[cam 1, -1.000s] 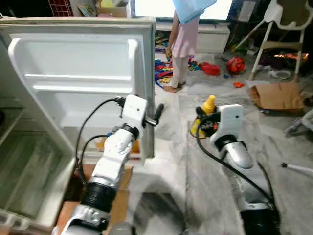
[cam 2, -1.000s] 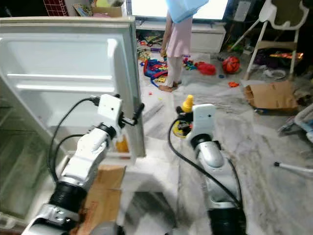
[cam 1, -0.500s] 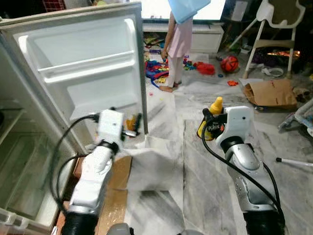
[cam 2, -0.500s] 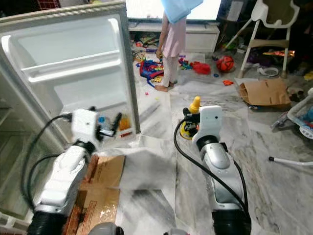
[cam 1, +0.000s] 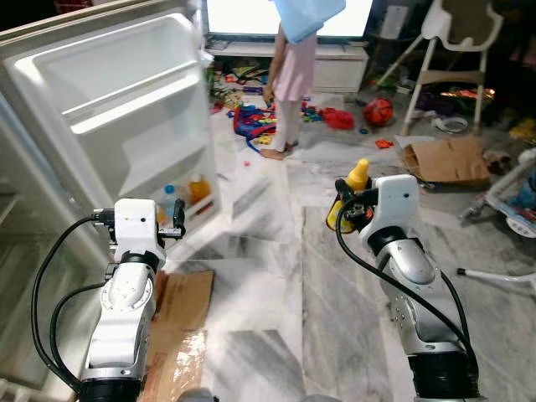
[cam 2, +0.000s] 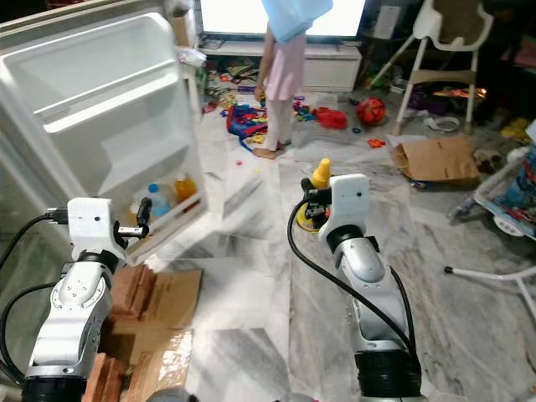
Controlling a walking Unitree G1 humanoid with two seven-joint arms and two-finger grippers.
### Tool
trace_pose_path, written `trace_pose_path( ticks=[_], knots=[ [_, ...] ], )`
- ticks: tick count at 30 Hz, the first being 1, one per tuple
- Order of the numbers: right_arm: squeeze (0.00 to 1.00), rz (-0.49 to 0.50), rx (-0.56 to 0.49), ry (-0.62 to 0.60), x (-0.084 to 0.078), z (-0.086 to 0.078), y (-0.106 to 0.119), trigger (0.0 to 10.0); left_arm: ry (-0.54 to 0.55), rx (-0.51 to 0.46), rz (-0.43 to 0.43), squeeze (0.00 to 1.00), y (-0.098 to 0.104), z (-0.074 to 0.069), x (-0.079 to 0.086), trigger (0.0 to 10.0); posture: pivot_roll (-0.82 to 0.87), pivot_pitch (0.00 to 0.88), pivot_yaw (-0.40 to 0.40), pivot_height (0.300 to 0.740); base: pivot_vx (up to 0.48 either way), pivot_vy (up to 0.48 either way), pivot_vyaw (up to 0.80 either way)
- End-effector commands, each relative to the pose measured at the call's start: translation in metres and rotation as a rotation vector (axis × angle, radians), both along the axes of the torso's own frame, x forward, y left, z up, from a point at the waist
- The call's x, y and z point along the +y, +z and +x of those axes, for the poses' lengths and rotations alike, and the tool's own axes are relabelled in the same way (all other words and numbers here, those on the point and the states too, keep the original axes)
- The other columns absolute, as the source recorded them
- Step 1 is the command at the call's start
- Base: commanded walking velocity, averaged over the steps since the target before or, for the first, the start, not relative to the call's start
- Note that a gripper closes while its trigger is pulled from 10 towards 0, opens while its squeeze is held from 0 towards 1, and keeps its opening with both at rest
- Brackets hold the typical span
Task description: Restocking fridge
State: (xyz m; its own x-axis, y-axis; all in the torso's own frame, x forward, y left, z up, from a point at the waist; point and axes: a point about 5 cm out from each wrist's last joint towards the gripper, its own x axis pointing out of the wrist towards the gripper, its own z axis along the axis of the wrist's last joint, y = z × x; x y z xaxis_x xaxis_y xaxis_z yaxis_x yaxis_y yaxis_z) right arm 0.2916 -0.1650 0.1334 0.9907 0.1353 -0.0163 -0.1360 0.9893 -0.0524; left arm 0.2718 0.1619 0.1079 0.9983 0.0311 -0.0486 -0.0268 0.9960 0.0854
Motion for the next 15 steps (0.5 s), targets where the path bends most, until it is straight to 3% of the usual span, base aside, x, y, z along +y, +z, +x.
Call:
trace_pose_path(
  ticks=[1,6,10,15],
  knots=[
    [0.00,0.015,-0.048,0.029,0.0074,0.0030,0.0101,10.0,0.033,0.010,0.024,0.00,-0.0005,-0.0009,0.0092,10.0,0.03,0.000,-0.020,0.740,0.251,-0.405,0.80],
    [0.00,0.015,-0.045,0.030,0.0072,0.0031,0.0095,10.0,0.047,0.009,0.015,0.00,-0.0003,-0.0010,0.0106,10.0,0.03,0.000,-0.021,0.740,0.268,-0.379,0.52],
    [0.00,0.028,-0.039,0.027,0.0079,0.0033,0.0079,10.0,0.070,-0.003,-0.009,0.00,0.0004,-0.0023,0.0131,10.0,0.04,0.000,-0.021,0.740,0.000,0.000,0.00],
    [0.00,0.027,-0.039,0.033,0.0096,0.0042,0.0070,10.0,0.102,-0.009,0.032,0.00,0.0011,-0.0038,0.0176,10.0,0.04,0.000,-0.018,0.740,0.000,0.000,0.00]
  ],
)
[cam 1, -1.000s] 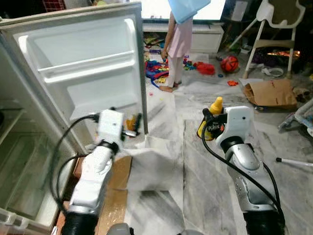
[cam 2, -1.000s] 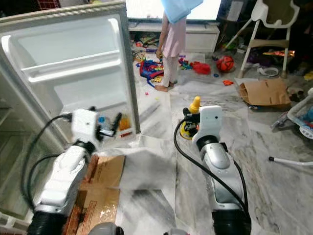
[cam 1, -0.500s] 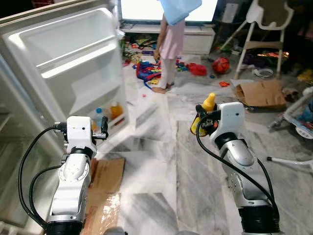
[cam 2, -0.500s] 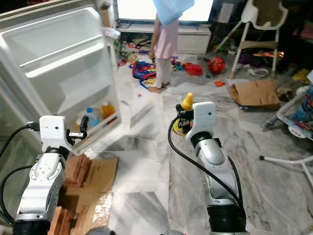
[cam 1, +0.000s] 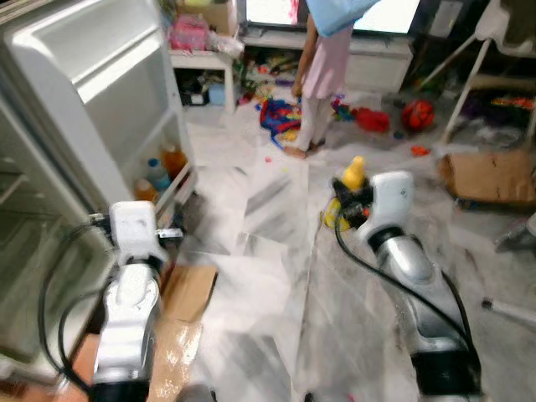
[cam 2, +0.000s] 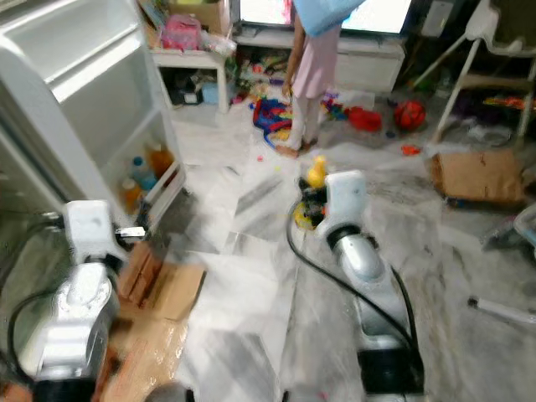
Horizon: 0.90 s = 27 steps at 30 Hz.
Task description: Restocking fridge
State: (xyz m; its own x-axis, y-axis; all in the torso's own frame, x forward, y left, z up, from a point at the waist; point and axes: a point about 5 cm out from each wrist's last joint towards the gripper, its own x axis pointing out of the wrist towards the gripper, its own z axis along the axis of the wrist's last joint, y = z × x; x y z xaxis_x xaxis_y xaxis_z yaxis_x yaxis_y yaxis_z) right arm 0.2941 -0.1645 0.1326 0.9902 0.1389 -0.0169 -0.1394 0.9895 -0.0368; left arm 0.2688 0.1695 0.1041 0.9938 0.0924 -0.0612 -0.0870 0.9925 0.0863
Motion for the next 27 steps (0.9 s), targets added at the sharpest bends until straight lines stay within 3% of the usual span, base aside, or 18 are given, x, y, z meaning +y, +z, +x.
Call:
trace_pose_path(
  ticks=[1,3,12,27],
  knots=[
    [0.00,0.009,-0.044,0.033,0.0099,0.0021,0.0078,10.0,0.040,-0.019,0.030,0.00,0.0041,-0.0008,0.0106,10.0,0.04,0.000,-0.019,0.740,0.000,0.000,0.00],
    [0.00,0.010,-0.059,0.045,0.0112,0.0024,0.0096,10.0,0.033,-0.025,0.014,0.00,0.0041,-0.0005,0.0103,10.0,0.04,0.000,-0.018,0.740,0.000,-0.167,0.00],
    [0.00,0.014,-0.072,0.053,0.0127,0.0036,0.0128,10.0,0.054,-0.031,0.010,0.00,0.0054,0.0043,0.0133,10.0,0.03,0.000,-0.018,0.740,0.000,-0.436,0.80],
    [0.00,0.011,-0.089,0.079,0.0170,0.0044,0.0163,10.0,0.037,-0.043,-0.034,0.00,0.0050,0.0064,0.0090,10.0,0.03,0.000,-0.023,0.740,0.305,-0.348,0.80]
  ],
)
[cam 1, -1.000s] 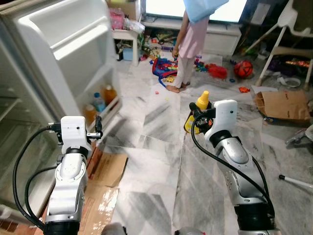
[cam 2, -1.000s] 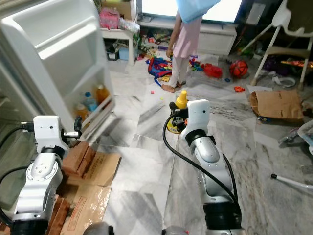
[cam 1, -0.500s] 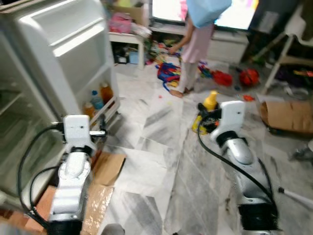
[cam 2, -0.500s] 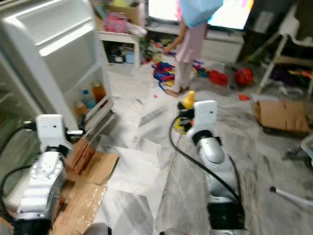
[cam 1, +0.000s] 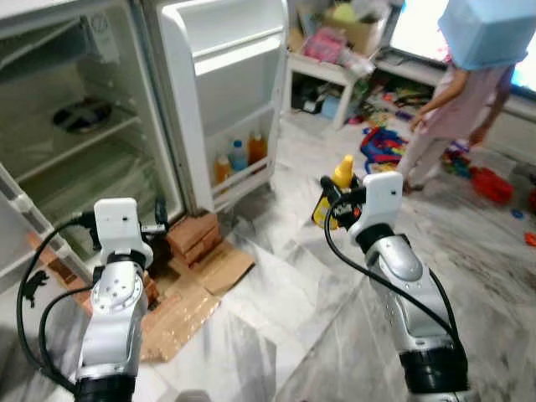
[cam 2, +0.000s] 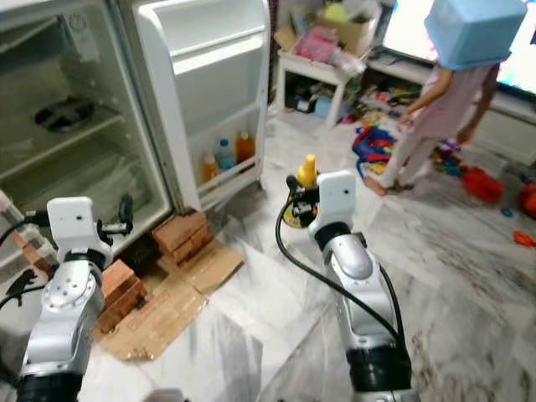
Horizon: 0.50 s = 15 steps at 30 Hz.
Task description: Restocking fridge
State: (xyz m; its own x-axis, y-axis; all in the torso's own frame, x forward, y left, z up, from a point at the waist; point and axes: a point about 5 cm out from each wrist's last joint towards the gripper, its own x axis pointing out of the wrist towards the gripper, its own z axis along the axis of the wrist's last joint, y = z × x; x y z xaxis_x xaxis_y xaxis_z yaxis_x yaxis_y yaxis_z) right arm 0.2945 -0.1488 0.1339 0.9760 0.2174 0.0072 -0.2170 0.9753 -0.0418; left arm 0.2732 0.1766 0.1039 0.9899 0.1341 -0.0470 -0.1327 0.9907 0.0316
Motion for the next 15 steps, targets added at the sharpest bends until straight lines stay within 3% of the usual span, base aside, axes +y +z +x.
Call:
trace_pose_path(
  ticks=[1,5,15],
  knots=[
    [0.00,0.013,-0.065,0.002,0.0016,0.0040,0.0152,10.0,-0.008,-0.024,0.020,0.00,0.0055,0.0022,0.0013,10.0,0.03,0.000,-0.023,0.740,0.450,0.000,0.80],
    [0.00,0.011,-0.068,0.011,0.0029,0.0036,0.0152,10.0,-0.008,-0.030,0.020,0.00,0.0059,0.0026,0.0006,10.0,0.03,0.000,-0.023,0.740,0.460,0.000,0.79],
    [0.00,0.040,-0.070,0.013,0.0048,0.0047,0.0150,10.0,0.006,-0.038,0.040,0.00,0.0059,0.0068,-0.0028,10.0,0.03,0.000,-0.024,0.740,0.475,0.000,0.00]
  ],
)
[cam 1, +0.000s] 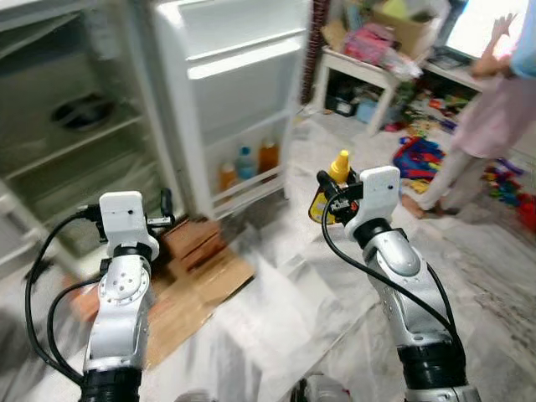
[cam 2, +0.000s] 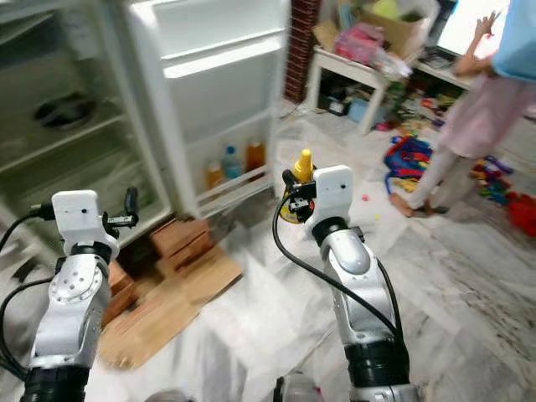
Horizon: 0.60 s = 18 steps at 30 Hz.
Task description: Restocking fridge
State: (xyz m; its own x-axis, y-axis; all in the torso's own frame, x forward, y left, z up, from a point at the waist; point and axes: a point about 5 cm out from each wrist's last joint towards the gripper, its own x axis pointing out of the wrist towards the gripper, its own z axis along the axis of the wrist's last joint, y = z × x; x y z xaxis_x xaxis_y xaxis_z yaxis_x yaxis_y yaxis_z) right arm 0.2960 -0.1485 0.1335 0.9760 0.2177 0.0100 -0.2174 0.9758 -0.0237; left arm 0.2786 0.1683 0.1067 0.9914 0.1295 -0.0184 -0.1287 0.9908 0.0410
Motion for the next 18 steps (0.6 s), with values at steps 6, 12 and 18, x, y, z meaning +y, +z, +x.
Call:
trace_pose_path(
  ticks=[6,12,18],
  knots=[
    [0.00,-0.002,-0.082,0.044,0.0087,0.0031,0.0167,10.0,0.015,-0.013,0.024,0.00,0.0033,0.0018,0.0062,10.0,0.03,0.000,-0.024,0.740,0.480,0.000,0.00],
    [0.00,0.007,-0.096,0.052,0.0109,0.0040,0.0200,10.0,0.017,-0.010,0.047,0.00,0.0035,0.0025,0.0047,10.0,0.04,0.000,-0.022,0.740,0.479,0.000,0.80],
    [0.00,0.011,-0.102,0.051,0.0106,0.0052,0.0210,10.0,0.017,-0.008,0.058,0.00,0.0036,0.0036,0.0031,10.0,0.04,0.000,-0.024,0.740,0.461,0.000,0.78]
  ],
)
